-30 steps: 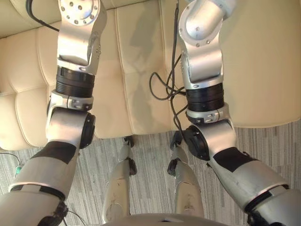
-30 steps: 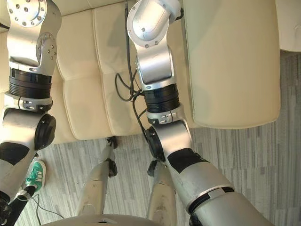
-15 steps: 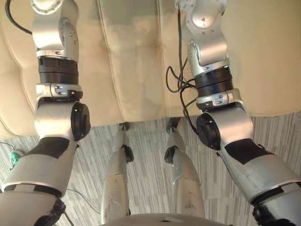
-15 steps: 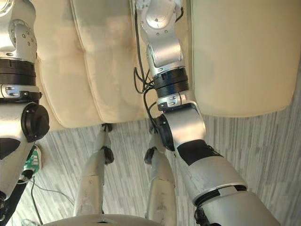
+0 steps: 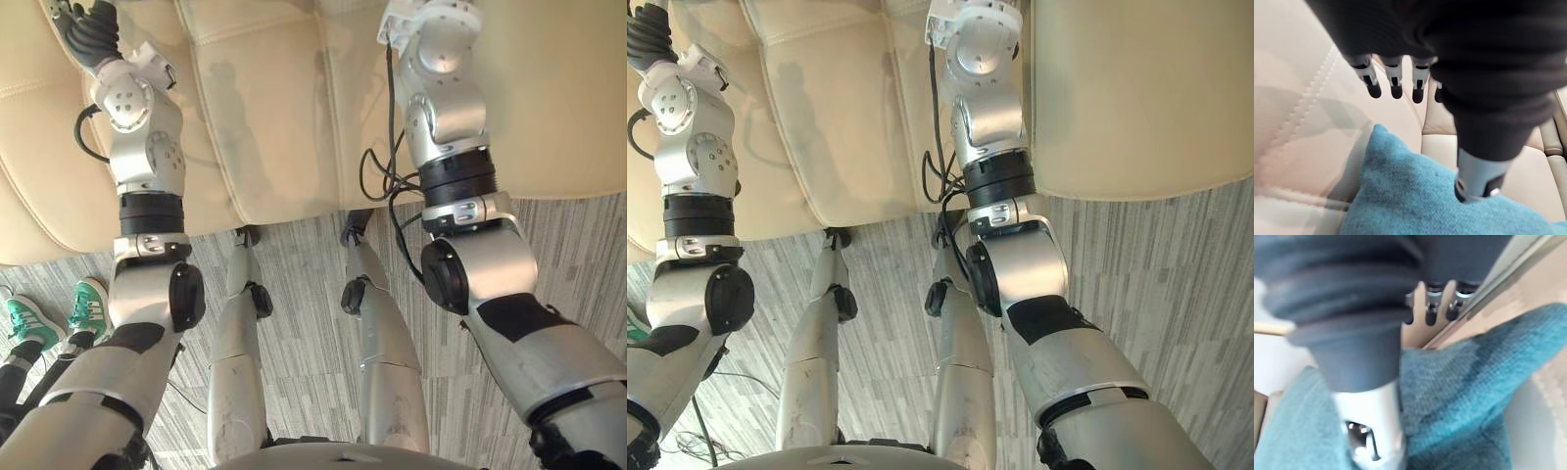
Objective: Pick up cushions and gather them together orderly.
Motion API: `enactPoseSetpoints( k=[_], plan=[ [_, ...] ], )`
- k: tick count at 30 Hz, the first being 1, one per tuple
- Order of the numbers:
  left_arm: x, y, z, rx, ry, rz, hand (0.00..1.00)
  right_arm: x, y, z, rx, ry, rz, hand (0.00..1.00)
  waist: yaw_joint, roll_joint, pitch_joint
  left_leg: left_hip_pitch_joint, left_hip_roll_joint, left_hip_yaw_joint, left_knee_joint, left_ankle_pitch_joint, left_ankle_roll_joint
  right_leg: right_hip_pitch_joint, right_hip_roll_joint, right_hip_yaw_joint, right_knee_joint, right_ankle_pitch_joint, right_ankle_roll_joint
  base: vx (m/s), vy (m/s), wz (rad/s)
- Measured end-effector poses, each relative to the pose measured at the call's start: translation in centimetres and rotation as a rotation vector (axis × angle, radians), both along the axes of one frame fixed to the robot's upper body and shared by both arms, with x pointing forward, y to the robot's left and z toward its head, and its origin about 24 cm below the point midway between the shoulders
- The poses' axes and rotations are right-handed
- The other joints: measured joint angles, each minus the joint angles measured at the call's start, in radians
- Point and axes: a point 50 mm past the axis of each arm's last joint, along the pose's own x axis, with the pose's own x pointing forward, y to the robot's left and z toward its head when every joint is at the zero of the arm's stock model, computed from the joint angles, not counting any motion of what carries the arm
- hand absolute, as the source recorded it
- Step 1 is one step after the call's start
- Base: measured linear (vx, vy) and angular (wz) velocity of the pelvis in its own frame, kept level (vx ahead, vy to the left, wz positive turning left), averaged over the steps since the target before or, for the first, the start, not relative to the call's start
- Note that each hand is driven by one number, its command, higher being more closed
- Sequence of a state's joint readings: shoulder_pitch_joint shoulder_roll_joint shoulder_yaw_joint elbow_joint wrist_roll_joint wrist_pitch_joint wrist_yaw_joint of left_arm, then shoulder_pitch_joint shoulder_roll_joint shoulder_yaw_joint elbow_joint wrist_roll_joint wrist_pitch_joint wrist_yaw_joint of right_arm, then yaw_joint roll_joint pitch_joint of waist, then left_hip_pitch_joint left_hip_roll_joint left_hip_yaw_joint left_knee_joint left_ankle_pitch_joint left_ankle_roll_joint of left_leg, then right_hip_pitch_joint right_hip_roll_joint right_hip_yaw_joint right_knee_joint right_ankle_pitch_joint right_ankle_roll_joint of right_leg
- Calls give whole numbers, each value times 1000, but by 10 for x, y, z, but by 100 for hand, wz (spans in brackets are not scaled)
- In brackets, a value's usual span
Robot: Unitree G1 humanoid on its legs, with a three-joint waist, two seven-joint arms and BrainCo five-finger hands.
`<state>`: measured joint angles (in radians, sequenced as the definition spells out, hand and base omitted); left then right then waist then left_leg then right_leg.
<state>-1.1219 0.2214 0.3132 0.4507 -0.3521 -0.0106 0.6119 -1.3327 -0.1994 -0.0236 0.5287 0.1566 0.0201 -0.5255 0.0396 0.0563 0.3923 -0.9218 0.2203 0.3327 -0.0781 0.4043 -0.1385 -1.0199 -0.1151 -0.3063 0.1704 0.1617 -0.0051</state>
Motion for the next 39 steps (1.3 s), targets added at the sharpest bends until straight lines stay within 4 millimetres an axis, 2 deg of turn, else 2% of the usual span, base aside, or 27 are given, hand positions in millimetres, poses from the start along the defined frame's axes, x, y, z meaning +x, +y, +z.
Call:
enactPoseSetpoints(
  k=[8, 13, 14, 16, 17, 18, 21, 23, 24, 25, 26, 27, 28, 30, 31, 32, 33, 34, 35, 36, 37, 38, 39],
  plan=[
    [-1, -10, 3, 10, -40, -42, 0, 0, -9, 1, 36, -1, 6, 0, 1, -6, 3, -7, -4, 5, 0, 10, 12, -14, 1, 15, -1, 21, -1, -18, 21, -1],
    [-6, -13, 12, 62, -81, -53, 0, -7, -14, 10, 29, -51, 17, 0, -1, -6, 3, -3, -3, 6, 0, 10, 13, -13, 7, 18, -3, 42, -3, 10, 0, -1],
    [-7, -11, 14, 78, -90, -52, 0, -8, -16, 11, 29, -61, 16, 0, -2, -6, 3, 2, -2, 6, 0, 10, 13, -10, 9, 19, -1, 44, -4, 27, -3, -6],
    [-9, -4, 15, 98, -98, -41, 0, -8, -17, 10, 32, -60, 17, 0, -5, -7, 4, 18, 4, 7, 0, -1, 41, 2, 15, 19, 4, 45, -5, 27, 8, -11],
    [-15, 1, 13, 110, -122, -35, 0, -10, -21, 3, 42, -66, 27, 0, -10, -7, 4, 40, 8, 11, 0, -14, 59, 18, 16, 19, 12, 45, -5, 32, 18, -8],
    [-18, 3, 11, 113, -136, -37, 0, -12, -23, 0, 39, -73, 28, 0, -11, -8, 4, 50, 8, 12, 0, -14, 59, 28, 17, 19, 15, 44, -4, 32, 19, -4],
    [-33, 22, -9, 181, -140, 8, 0, -30, -44, -18, -5, -122, -2, 0, -17, -9, 5, 115, 6, 29, -1, -48, 66, 88, 15, 27, 12, 25, 11, 0, 0, 0],
    [-43, 44, -42, 208, -64, 54, 0, -42, -71, -45, -9, -111, -60, 0, -20, -11, 5, 184, 4, 31, -7, -68, 61, 162, 12, 29, 3, 15, 17, -4, -37, 5],
    [-45, 48, -49, 213, -48, 63, 0, -44, -76, -50, -11, -107, -70, 0, -20, -12, 4, 197, 3, 31, -7, -72, 60, 176, 11, 29, 1, 13, 18, -15, -62, 7],
    [-56, 63, -66, 212, -11, 100, 0, -53, -88, -65, -19, -99, -93, 0, -22, -14, 3, 229, 3, 31, -7, -82, 60, 212, 11, 28, -5, 7, 21, -6, -62, 5],
    [-60, 68, -73, 210, 5, 114, 0, -57, -92, -71, -20, -97, -102, 0, -22, -14, 3, 241, 3, 30, -7, -84, 58, 225, 11, 27, -6, 5, 22, 6, -86, 8],
    [-69, 79, -90, 213, 48, 138, 0, -65, -100, -85, -21, -83, -120, 0, -22, -14, 3, 265, 2, 28, -6, -85, 57, 252, 12, 24, -7, -2, 24, 22, -93, 12],
    [-82, 92, -111, 217, 111, 166, 0, -74, -108, -112, -43, -24, -133, 0, -22, -15, 2, 309, 2, 26, -7, -92, 55, 297, 13, 21, -7, -11, 24, 45, -111, 13],
    [-95, 101, -135, 234, 189, 174, 0, -80, -116, -139, -68, 59, -139, 0, -20, -20, -8, 351, 1, 25, -7, -103, 52, 342, 12, 20, -7, -24, 25, 58, -91, 8],
    [-108, 108, -153, 245, 253, 184, 0, -84, -120, -160, -78, 131, -139, 0, -21, -28, -28, 378, 1, 24, -1, -110, 47, 369, 12, 18, -7, -31, 28, 93, -98, 7],
    [-117, 110, -173, 247, 320, 170, 0, -90, -123, -179, -75, 187, -137, 0, -16, -32, -34, 416, 1, 23, -1, -118, 43, 408, 12, 17, -6, -41, 32, 93, -94, 8],
    [-121, 109, -184, 242, 352, 154, 0, -94, -124, -191, -65, 222, -130, 0, -15, -35, -38, 439, 1, 23, -1, -122, 41, 431, 12, 16, -7, -45, 34, 124, -80, 6],
    [-136, 103, -220, 214, 459, 99, 0, -104, -117, -226, -30, 320, -80, 0, -15, -44, -79, 494, 1, 26, -1, -139, 37, 485, 9, 17, -10, -60, 37, 102, -40, 2],
    [-140, 100, -233, 207, 503, 80, 0, -108, -113, -237, -23, 355, -59, 0, -15, -45, -90, 514, 1, 27, -1, -145, 35, 506, 9, 18, -11, -65, 38, 137, -41, -1],
    [-154, 90, -268, 180, 629, 21, 0, -118, -103, -269, -9, 464, 1, 0, -15, -48, -128, 567, 0, 30, -1, -161, 30, 557, 10, 19, -15, -77, 43, 94, -24, -3],
    [-159, 85, -282, 167, 681, -6, 0, -123, -99, -282, -5, 511, 24, 0, -15, -49, -145, 585, 1, 34, -1, -168, 30, 574, 10, 20, -18, -82, 44, 149, -30, -10],
    [-177, 71, -318, 116, 814, -69, 0, -135, -89, -316, 11, 640, 75, 0, -14, -52, -189, 639, 1, 49, -1, -187, 26, 625, 10, 24, -25, -95, 49, 121, -18, -16],
    [-189, 58, -343, 63, 900, -119, 0, -141, -82, -338, 8, 730, 99, 0, -12, -53, -213, 679, 1, 56, -1, -208, 21, 663, 13, 33, -35, -106, 56, 145, -7, -24]
  ],
)
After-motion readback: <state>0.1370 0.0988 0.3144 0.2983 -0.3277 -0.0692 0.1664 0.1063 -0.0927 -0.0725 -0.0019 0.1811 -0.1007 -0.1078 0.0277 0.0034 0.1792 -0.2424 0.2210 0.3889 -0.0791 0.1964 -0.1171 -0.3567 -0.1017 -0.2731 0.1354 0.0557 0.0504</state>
